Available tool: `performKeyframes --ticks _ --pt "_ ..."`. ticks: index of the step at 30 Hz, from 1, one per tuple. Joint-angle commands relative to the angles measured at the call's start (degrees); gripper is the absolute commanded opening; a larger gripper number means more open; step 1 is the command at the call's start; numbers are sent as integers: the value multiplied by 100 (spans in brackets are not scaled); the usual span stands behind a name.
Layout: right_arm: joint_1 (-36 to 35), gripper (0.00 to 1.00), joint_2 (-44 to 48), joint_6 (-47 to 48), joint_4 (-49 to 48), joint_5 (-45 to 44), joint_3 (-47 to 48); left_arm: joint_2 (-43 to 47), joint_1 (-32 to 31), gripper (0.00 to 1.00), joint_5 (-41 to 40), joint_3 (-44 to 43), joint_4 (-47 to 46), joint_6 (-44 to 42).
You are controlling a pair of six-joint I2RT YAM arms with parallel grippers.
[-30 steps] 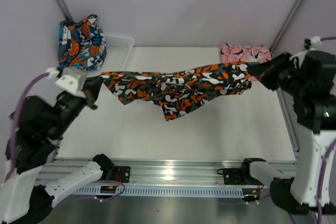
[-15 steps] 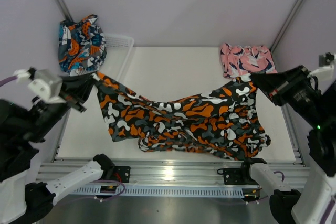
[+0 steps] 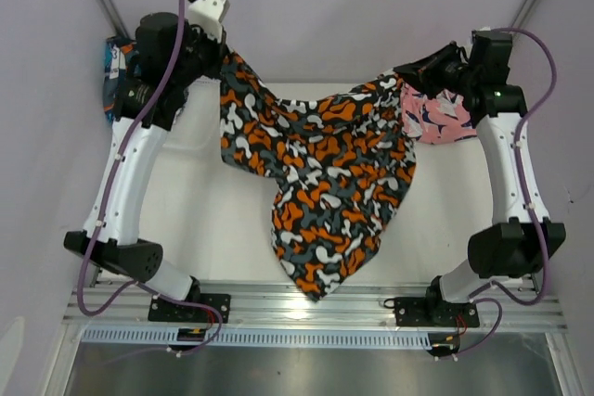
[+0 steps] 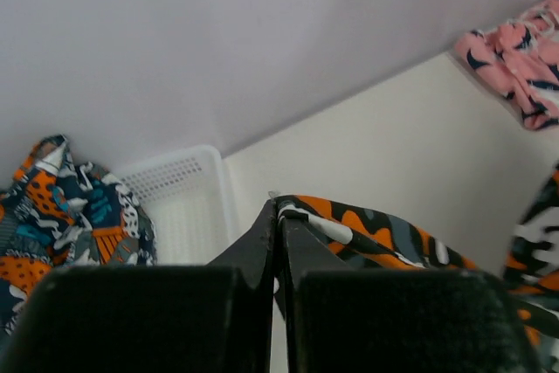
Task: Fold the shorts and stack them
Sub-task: Flatten the shorts out
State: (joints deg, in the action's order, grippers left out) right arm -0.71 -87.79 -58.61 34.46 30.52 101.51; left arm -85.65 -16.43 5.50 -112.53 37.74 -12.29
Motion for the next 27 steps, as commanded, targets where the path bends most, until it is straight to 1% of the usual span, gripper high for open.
performKeyframes --ticks 1,3,4,5,7,8,9,10,11,12,13,14,15,16,19,21,24,27 --pt "18 0 -10 -282 -1185 463 650 276 87 0 259 -1139 -73 52" --pt "18 0 138 -248 -1248 481 685 486 87 0 268 -999 -240 60" --pt "71 0 287 -247 -1240 559 677 757 87 0 372 -860 -336 61" --pt "193 0 289 -247 -1231 560 668 934 87 0 425 -606 -407 95" --pt "238 0 577 -142 -1012 604 598 1364 96 0 575 -263 -591 140" --pt "247 0 709 -107 -968 621 519 1880 87 0 706 305 -792 148" --pt "256 0 876 -98 -959 674 397 2146 87 0 759 528 -907 183" --pt "264 0 1234 -98 -924 692 248 2436 87 0 847 931 -987 192" --pt "273 0 1447 -115 -906 701 -67 2708 87 0 978 1126 -1118 227" --pt "264 0 1666 -133 -871 709 -227 3224 87 0 1040 1459 -1145 323" --pt "264 0 2130 -185 -810 718 -394 3473 87 0 1137 1732 -1146 359" --pt "273 0 2369 -212 -739 692 -604 3719 87 0 1260 1848 -1137 394" --pt "264 0 2598 -230 -530 657 -667 4192 87 0 1322 2153 -1154 499" --pt "264 0 3053 -291 -458 604 -720 4423 87 0 1366 2243 -1172 552" --pt "264 0 3609 -362 -19 481 -634 5038 87 0 1550 2315 -1128 772" --pt "264 0 3988 -397 235 350 -371 5163 87 0 1664 2149 -1014 903" --pt "264 0 4182 -362 630 60 112 5129 87 0 1788 1788 -935 992" --pt "264 0 4007 -388 903 6 351 4699 87 0 1736 1244 -672 887"
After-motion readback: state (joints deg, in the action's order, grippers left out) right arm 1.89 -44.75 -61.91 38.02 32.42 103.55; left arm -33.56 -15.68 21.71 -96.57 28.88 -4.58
